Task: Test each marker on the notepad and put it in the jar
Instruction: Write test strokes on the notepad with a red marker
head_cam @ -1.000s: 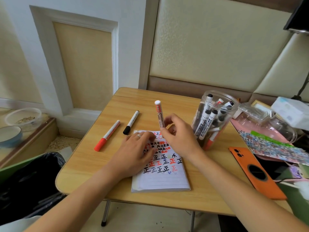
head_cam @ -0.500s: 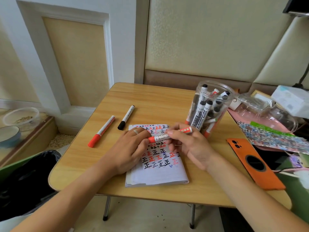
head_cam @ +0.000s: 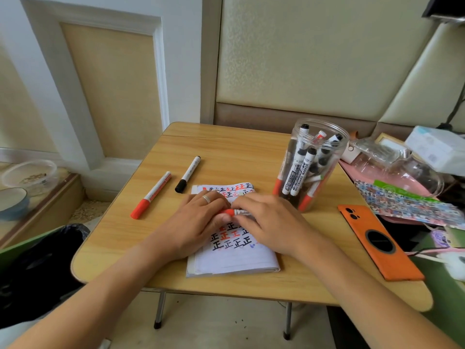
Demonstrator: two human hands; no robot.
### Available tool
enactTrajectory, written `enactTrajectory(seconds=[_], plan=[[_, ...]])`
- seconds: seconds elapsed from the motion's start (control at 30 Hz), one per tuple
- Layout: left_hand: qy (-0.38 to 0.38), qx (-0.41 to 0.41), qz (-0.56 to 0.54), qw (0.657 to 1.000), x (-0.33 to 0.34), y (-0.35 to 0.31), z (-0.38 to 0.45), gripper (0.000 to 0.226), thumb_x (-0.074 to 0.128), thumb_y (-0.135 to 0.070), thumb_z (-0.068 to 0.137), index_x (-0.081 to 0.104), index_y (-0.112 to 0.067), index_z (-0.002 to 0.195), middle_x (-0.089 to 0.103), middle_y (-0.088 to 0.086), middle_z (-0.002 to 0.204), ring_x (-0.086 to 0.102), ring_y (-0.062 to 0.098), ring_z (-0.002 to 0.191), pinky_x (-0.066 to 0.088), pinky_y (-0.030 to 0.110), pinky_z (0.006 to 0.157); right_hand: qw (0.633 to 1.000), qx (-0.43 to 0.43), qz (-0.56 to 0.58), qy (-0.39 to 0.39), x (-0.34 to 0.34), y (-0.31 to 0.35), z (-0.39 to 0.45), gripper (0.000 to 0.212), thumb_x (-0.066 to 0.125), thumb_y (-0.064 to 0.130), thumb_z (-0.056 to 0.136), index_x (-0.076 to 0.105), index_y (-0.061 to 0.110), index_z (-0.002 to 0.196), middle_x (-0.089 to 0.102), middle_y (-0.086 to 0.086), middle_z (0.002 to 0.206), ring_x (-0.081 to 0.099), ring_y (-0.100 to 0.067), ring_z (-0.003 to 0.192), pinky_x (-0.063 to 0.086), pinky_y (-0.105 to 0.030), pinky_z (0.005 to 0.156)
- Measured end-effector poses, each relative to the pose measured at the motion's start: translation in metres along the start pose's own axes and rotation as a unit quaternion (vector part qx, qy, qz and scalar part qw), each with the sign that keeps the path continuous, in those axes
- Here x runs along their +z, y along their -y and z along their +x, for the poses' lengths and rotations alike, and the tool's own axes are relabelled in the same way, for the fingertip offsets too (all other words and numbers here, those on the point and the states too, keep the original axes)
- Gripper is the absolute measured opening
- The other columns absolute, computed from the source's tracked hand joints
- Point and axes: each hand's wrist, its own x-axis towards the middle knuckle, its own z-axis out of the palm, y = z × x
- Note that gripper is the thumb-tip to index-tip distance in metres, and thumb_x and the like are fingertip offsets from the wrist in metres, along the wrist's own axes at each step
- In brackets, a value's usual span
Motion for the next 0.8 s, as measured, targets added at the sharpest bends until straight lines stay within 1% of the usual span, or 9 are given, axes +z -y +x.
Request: enactTrajectory(seconds=[0.1, 0.17, 0.23, 0.3, 0.37, 0.47, 0.63, 0.7, 0.8], plan=[[-0.018, -0.001, -0.020, 1.000, 0.001, 0.002, 0.002, 0.031, 0.024, -0.051, 0.107, 0.051, -0.036, 0.102, 0.051, -0.016, 0.109, 0.047, 0.008, 0.104, 0.039, 0.037, 0.095, 0.998, -0.013, -0.053, -0.008, 0.008, 0.007, -0.001, 0.042, 0.030, 0.050, 0.099, 0.058, 0.024, 0.114, 0.066, 0.002, 0.098, 0.066, -0.032, 0.087, 0.054, -0.044, 0.065], [-0.033, 0.002, -0.024, 0.999, 0.002, 0.003, 0.002, 0.021, 0.026, -0.048, 0.107, 0.044, -0.043, 0.098, 0.048, -0.018, 0.105, 0.044, 0.007, 0.100, 0.040, 0.039, 0.091, 0.998, -0.012, -0.059, -0.013, 0.011, 0.009, -0.001, 0.042, 0.029, 0.052, 0.099, 0.057, 0.027, 0.116, 0.067, 0.003, 0.096, 0.067, -0.032, 0.085, 0.053, -0.042, 0.062], [-0.045, 0.008, -0.026, 0.999, 0.002, 0.005, 0.002, 0.024, 0.027, -0.047, 0.107, 0.048, -0.041, 0.098, 0.048, -0.019, 0.104, 0.044, 0.007, 0.100, 0.041, 0.041, 0.091, 0.999, -0.002, -0.053, -0.005, 0.011, 0.010, 0.001, 0.043, 0.026, 0.055, 0.099, 0.057, 0.030, 0.115, 0.068, 0.005, 0.096, 0.067, -0.029, 0.086, 0.047, -0.037, 0.060], [-0.047, 0.009, -0.026, 0.999, 0.003, 0.007, 0.002, 0.037, 0.025, -0.048, 0.107, 0.057, -0.031, 0.099, 0.052, -0.015, 0.105, 0.046, 0.010, 0.101, 0.043, 0.044, 0.092, 0.999, 0.000, -0.050, 0.000, 0.010, 0.011, 0.001, 0.046, 0.023, 0.057, 0.098, 0.058, 0.031, 0.112, 0.069, 0.006, 0.096, 0.066, -0.026, 0.087, 0.039, -0.035, 0.059], [-0.046, 0.006, -0.025, 0.999, 0.004, 0.008, 0.003, 0.046, 0.024, -0.050, 0.107, 0.062, -0.025, 0.102, 0.056, -0.011, 0.106, 0.048, 0.013, 0.102, 0.043, 0.045, 0.092, 0.999, 0.002, -0.052, 0.004, 0.010, 0.012, 0.000, 0.046, 0.021, 0.059, 0.098, 0.057, 0.031, 0.110, 0.070, 0.006, 0.094, 0.066, -0.025, 0.085, 0.035, -0.034, 0.059], [-0.051, 0.008, -0.025, 0.998, 0.005, 0.010, 0.001, 0.045, 0.027, -0.049, 0.107, 0.064, -0.024, 0.103, 0.057, -0.011, 0.106, 0.049, 0.012, 0.102, 0.044, 0.044, 0.092, 0.998, 0.006, -0.065, 0.014, 0.010, 0.015, 0.001, 0.044, 0.022, 0.059, 0.100, 0.056, 0.033, 0.110, 0.071, 0.006, 0.092, 0.067, -0.026, 0.084, 0.034, -0.035, 0.060], [-0.055, 0.003, -0.008, 0.998, 0.004, 0.010, 0.001, 0.039, 0.029, -0.045, 0.107, 0.063, -0.025, 0.105, 0.055, -0.013, 0.106, 0.044, 0.006, 0.098, 0.040, 0.035, 0.088, 0.994, 0.020, -0.110, 0.001, 0.008, 0.012, 0.000, 0.048, 0.019, 0.066, 0.098, 0.053, 0.041, 0.121, 0.074, 0.005, 0.087, 0.070, -0.028, 0.083, 0.033, -0.033, 0.057], [-0.043, -0.009, 0.009, 0.999, 0.003, 0.007, 0.001, 0.041, 0.027, -0.046, 0.106, 0.062, -0.026, 0.107, 0.054, -0.012, 0.108, 0.047, 0.007, 0.101, 0.037, 0.032, 0.088, 0.993, 0.023, -0.113, 0.005, 0.007, 0.011, 0.000, 0.042, 0.026, 0.065, 0.100, 0.052, 0.040, 0.121, 0.074, 0.006, 0.090, 0.069, -0.027, 0.084, 0.034, -0.032, 0.058], [-0.043, -0.030, 0.028, 0.998, 0.002, 0.004, 0.000, 0.037, 0.029, -0.047, 0.104, 0.059, -0.025, 0.104, 0.053, -0.011, 0.105, 0.049, 0.011, 0.099, 0.038, 0.032, 0.085, 0.995, 0.052, -0.088, 0.008, 0.004, 0.010, 0.000, 0.033, 0.035, 0.058, 0.103, 0.051, 0.033, 0.117, 0.068, 0.007, 0.096, 0.066, -0.026, 0.090, 0.045, -0.035, 0.063]])
